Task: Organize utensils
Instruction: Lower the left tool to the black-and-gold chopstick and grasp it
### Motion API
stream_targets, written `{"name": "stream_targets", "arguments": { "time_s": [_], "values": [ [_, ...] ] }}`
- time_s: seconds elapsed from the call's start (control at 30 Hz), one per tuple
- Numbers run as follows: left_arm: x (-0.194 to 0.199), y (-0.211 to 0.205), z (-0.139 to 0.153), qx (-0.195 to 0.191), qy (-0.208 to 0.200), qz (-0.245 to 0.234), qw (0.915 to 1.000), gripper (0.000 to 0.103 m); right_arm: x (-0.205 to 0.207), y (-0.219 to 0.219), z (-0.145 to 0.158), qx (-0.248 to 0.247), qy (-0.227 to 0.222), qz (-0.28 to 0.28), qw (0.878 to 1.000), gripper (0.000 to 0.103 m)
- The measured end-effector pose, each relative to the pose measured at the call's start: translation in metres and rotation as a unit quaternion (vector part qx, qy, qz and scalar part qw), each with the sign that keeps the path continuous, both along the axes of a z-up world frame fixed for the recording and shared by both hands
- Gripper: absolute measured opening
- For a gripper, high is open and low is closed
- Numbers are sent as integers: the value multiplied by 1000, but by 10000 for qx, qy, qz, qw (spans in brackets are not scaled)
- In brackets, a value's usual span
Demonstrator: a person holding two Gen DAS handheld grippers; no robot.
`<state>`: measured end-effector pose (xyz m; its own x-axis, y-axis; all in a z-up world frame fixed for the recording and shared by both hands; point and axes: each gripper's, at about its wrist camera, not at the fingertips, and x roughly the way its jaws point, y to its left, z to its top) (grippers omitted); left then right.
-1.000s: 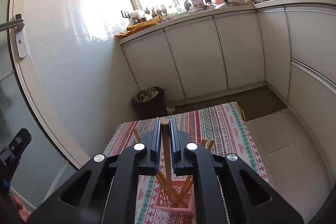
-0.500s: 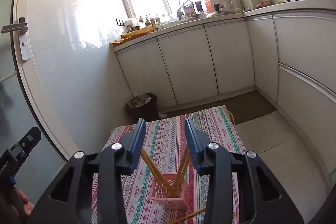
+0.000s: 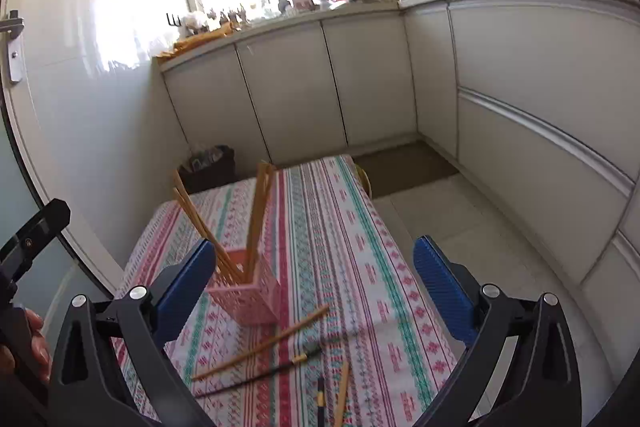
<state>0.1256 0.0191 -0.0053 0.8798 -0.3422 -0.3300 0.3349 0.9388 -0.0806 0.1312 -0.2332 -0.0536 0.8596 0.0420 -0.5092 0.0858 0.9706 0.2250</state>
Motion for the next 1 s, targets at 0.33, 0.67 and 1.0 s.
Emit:
{"name": "stream_targets", "arguments": {
  "time_s": [0.33, 0.67, 1.0],
  "values": [
    [3, -53, -53, 1013, 784, -1145, 9851, 96, -38, -27, -74, 180, 1050, -149, 9942, 96],
    [6, -113, -123, 2145, 1699, -2042, 9399, 96, -73, -24, -117, -1, 1814, 149, 9833, 96],
    [68, -195, -156, 3312, 2939, -2659, 8563, 53, -78, -46, -127, 566, 2052, 232, 9768, 96]
  ]
}}
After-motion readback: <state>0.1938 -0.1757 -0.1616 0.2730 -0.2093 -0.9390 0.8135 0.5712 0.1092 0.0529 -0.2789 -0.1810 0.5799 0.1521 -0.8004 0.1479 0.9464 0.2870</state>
